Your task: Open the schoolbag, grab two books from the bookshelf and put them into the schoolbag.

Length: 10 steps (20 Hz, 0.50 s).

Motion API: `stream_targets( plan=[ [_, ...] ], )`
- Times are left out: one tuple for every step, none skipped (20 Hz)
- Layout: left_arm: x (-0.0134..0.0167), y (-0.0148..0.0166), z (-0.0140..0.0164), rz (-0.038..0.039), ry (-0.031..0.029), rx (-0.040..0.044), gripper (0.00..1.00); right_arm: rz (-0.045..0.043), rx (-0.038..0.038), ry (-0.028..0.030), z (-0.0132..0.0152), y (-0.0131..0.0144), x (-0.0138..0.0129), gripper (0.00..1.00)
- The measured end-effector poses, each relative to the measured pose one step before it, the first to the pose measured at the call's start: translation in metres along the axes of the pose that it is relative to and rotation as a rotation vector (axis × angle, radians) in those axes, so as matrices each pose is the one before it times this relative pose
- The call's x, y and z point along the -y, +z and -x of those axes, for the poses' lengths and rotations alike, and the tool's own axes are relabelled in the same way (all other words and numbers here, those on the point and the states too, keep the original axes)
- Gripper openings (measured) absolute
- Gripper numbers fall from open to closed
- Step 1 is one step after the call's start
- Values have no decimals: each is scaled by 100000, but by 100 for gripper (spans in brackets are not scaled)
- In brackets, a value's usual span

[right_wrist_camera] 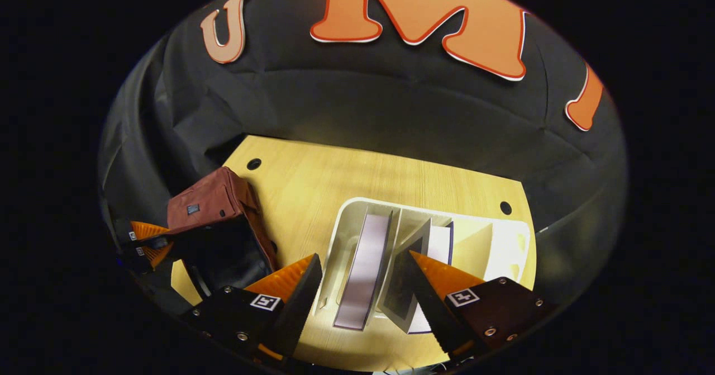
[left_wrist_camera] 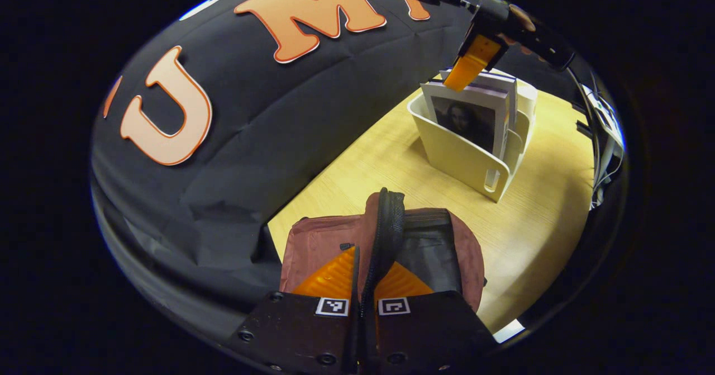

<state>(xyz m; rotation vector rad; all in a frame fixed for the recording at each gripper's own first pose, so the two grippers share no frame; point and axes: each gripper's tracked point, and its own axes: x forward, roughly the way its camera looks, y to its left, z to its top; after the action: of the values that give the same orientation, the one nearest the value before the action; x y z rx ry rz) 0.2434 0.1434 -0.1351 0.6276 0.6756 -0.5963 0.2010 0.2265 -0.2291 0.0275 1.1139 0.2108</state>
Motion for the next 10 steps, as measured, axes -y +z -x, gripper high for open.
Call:
stream_targets(
  plan=[
    [-561,121,52,158,-2001,-174,5,-2817,-3385,-1518,-481,-252,62,93],
    [-428,40,66,910,-1457,-878,5,-1587,-3667,1200,-529,-311,-508,92],
    [-465,34,-123,1119,-1354,-535,5,-410,-3998,-521,-632,-303,-25,91],
    [-296,129,-74,1540,-1362,-1004,5,1050,-2364,-996,-348,-331,111,90],
    [-229,35,-61,985,-1240,-381,5,1476,-2213,-2168,-795,-247,360,89],
    [-136,56,55,676,-1512,-1130,5,1188,-1984,-2260,-302,-162,338,89],
    [-212,196,44,-620,-983,-254,5,258,-1750,-994,-549,-321,45,89],
    [-187,142,-61,-729,-845,-560,5,-548,-3075,-1711,-398,-529,135,87],
    [-270,51,165,-432,-698,-374,5,408,-1873,-484,-332,-265,-51,93],
    [-221,112,-75,-746,-36,-122,5,413,-1860,-1107,-685,-31,29,84]
  ],
)
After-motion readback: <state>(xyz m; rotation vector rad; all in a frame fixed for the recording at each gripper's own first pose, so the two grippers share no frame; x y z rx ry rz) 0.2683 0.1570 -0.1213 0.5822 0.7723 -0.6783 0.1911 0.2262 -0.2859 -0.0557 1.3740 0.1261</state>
